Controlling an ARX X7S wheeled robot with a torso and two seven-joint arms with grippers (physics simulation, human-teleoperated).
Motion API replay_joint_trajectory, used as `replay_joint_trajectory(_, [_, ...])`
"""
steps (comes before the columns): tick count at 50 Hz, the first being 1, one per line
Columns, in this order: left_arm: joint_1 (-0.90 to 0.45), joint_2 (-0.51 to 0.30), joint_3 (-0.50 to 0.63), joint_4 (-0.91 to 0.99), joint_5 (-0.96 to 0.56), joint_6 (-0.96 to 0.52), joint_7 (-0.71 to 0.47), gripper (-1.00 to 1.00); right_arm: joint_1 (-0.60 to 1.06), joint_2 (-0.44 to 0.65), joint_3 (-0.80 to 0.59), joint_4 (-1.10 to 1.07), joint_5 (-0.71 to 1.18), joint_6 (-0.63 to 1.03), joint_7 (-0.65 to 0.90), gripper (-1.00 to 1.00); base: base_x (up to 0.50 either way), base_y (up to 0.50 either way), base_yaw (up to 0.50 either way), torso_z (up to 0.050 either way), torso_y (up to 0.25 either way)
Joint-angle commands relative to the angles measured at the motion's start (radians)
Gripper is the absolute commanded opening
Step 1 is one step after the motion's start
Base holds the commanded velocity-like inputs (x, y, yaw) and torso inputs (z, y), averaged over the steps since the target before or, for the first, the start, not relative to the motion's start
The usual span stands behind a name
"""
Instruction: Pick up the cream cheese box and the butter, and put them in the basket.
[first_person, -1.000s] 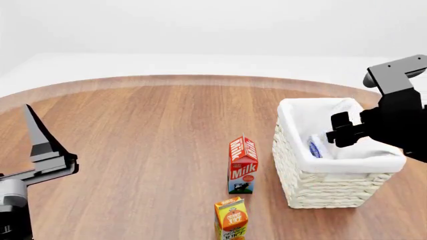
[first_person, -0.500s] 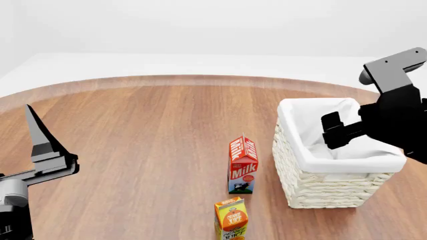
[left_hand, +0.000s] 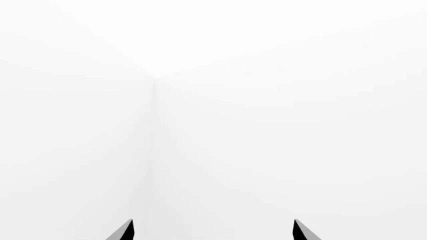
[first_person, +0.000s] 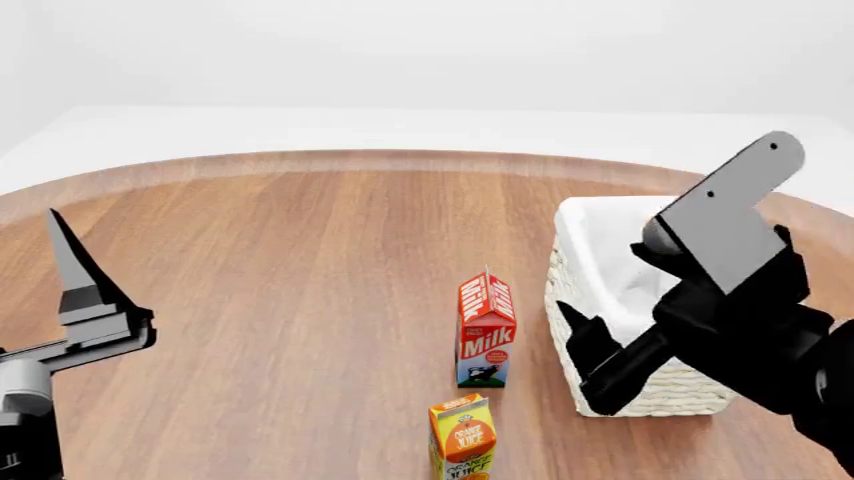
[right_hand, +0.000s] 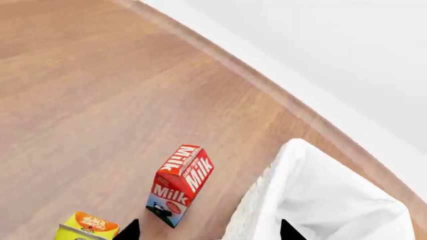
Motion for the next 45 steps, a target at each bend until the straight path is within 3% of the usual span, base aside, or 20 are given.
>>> replay_joint_trajectory(1, [0.001, 0.016, -0.029, -0.011, 0.004, 0.009, 0.020, 1.00, -0.054, -0.028, 0.004, -0.209, 0.109, -0.044, 0.111, 1.00, 0.00, 0.00, 0.00, 0.000, 0.000])
replay_joint_trajectory(22, [0.005, 0.015, -0.027, -0.015, 0.006, 0.018, 0.017, 1.00, -0.200, -0.088, -0.059, -0.333, 0.083, -0.096, 0.180, 1.00, 0.00, 0.00, 0.00, 0.000, 0.000])
replay_joint_trajectory(45, [0.007, 0.009, -0.029, -0.011, -0.001, 0.014, 0.013, 1.00, -0.421, -0.226, -0.180, -0.368, 0.055, -0.191, 0.353, 1.00, 0.00, 0.00, 0.00, 0.000, 0.000])
